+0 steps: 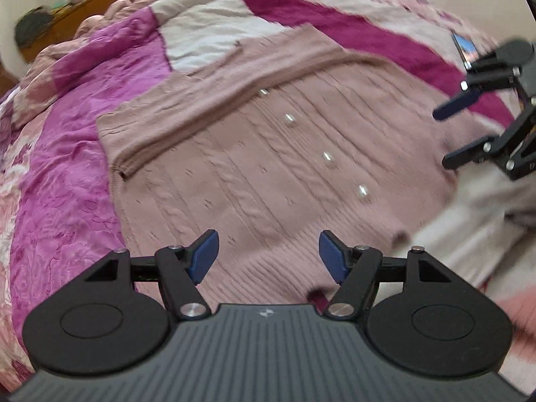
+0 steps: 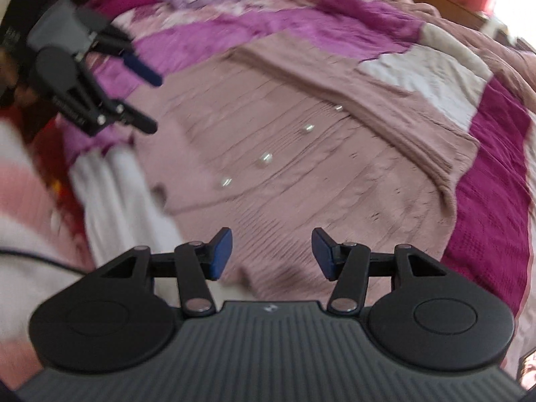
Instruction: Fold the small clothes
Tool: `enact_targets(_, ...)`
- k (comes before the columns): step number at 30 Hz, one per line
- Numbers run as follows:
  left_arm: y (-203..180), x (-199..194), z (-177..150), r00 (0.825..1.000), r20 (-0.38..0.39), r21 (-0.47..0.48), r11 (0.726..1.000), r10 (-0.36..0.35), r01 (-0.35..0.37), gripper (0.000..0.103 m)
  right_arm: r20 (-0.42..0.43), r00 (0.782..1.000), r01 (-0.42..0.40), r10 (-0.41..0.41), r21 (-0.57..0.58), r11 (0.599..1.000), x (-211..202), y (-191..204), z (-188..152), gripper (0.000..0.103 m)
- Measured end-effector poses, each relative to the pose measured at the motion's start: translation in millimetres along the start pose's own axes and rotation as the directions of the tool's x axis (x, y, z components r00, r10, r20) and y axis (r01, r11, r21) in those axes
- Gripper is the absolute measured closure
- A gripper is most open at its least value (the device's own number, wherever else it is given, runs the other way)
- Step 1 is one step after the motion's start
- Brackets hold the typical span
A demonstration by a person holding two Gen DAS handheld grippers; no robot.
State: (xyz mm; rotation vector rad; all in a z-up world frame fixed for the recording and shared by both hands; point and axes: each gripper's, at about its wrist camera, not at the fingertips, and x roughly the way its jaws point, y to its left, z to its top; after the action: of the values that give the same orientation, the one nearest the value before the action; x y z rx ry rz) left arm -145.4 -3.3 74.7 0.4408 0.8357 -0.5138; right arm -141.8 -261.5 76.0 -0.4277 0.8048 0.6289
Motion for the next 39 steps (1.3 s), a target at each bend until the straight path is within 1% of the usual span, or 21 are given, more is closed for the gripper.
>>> enact_targets(2,-5,1,-4,0.999,-0.032,0.035,0.999,-0.010,0.011,0.030,-0.028,1.000,0.003,-0.004,-0.047,0.999,0,7,-4,0.047)
enact_targets(5,-12,1,-11,0.996,-0.078,0.097,0.994,-0.039,0.047,0.030,-0.067,0.998,-0.004,-0.005,-0.124,0.992,3,16,-10,0.047)
enact_targets(7,-14,4,-15,0.995,-0.090,0.140,0.989,-0.029,0.042,0.029,-0.088,0.996,0.014,-0.028,-0.161,0.987,9,20,-13,0.046)
enact_targets(9,-16,10,-18,0.994,-0.113,0.167,0.986,-0.006,0.025,0.027,-0.102,0.993,0.041,-0.061,-0.189,0.981,17,22,-13,0.046)
enact_targets(12,-14,21,-18,0.990,-0.140,0.184,0.983,0.027,0.000,0.025,-0.098,0.992,0.059,-0.078,-0.187,0.981,26,21,-11,0.046)
enact_targets(14,-10,29,-17,0.986,-0.143,0.203,0.978,0.084,-0.054,0.025,-0.080,0.993,0.076,-0.091,-0.179,0.981,30,19,-9,0.046)
enact_targets(16,-5,38,-17,0.979,-0.147,0.212,0.971,0.142,-0.109,0.025,-0.062,0.992,0.095,-0.106,-0.159,0.983,35,17,-6,0.046)
enact_targets(17,-2,42,-18,0.977,-0.153,0.207,0.971,0.149,-0.116,0.025,-0.060,0.992,0.103,-0.113,-0.147,0.984,38,15,-6,0.046)
enact_targets(20,7,49,-20,0.977,-0.173,0.175,0.980,0.121,-0.090,0.025,-0.083,0.990,0.106,-0.117,-0.126,0.986,44,9,-6,0.046)
enact_targets(23,12,47,-25,0.981,-0.161,0.173,0.982,0.108,-0.080,0.025,-0.105,0.989,0.092,-0.106,-0.136,0.986,39,5,-11,0.046)
enact_targets(25,16,47,-27,0.984,-0.150,0.154,0.985,0.100,-0.076,0.025,-0.115,0.986,0.102,-0.118,-0.139,0.985,35,1,-14,0.046)
enact_targets(30,23,63,-30,0.988,-0.110,0.097,0.991,0.106,-0.095,0.025,-0.092,0.985,0.138,-0.145,-0.082,0.987,45,-3,-20,0.047)
enact_targets(32,18,64,-30,0.989,-0.093,0.084,0.991,0.113,-0.105,0.025,-0.075,0.985,0.153,-0.159,-0.080,0.985,49,0,-20,0.048)
enact_targets(33,18,65,-30,0.990,-0.084,0.082,0.991,0.114,-0.107,0.026,-0.069,0.985,0.154,-0.160,-0.083,0.985,50,1,-19,0.051)
enact_targets(34,16,65,-30,0.991,-0.077,0.080,0.991,0.113,-0.107,0.028,-0.064,0.986,0.150,-0.156,-0.085,0.985,50,1,-20,0.059)
enact_targets(35,16,65,-30,0.992,-0.070,0.079,0.992,0.107,-0.101,0.033,-0.060,0.987,0.145,-0.150,-0.085,0.986,49,2,-19,0.062)
enact_targets(36,14,63,-31,0.993,-0.065,0.078,0.993,0.098,-0.093,0.037,-0.057,0.987,0.142,-0.147,-0.086,0.986,49,2,-19,0.069)
enact_targets(37,13,62,-32,0.994,-0.064,0.071,0.994,0.088,-0.084,0.046,-0.054,0.987,0.145,-0.150,-0.090,0.985,48,2,-19,0.077)
enact_targets(38,13,61,-32,0.995,-0.062,0.065,0.995,0.079,-0.075,0.053,-0.050,0.987,0.150,-0.155,-0.095,0.984,47,2,-18,0.080)
enact_targets(39,12,60,-30,0.996,-0.058,0.059,0.996,0.071,-0.068,0.066,-0.042,0.986,0.154,-0.159,-0.094,0.984,45,1,-18,0.084)
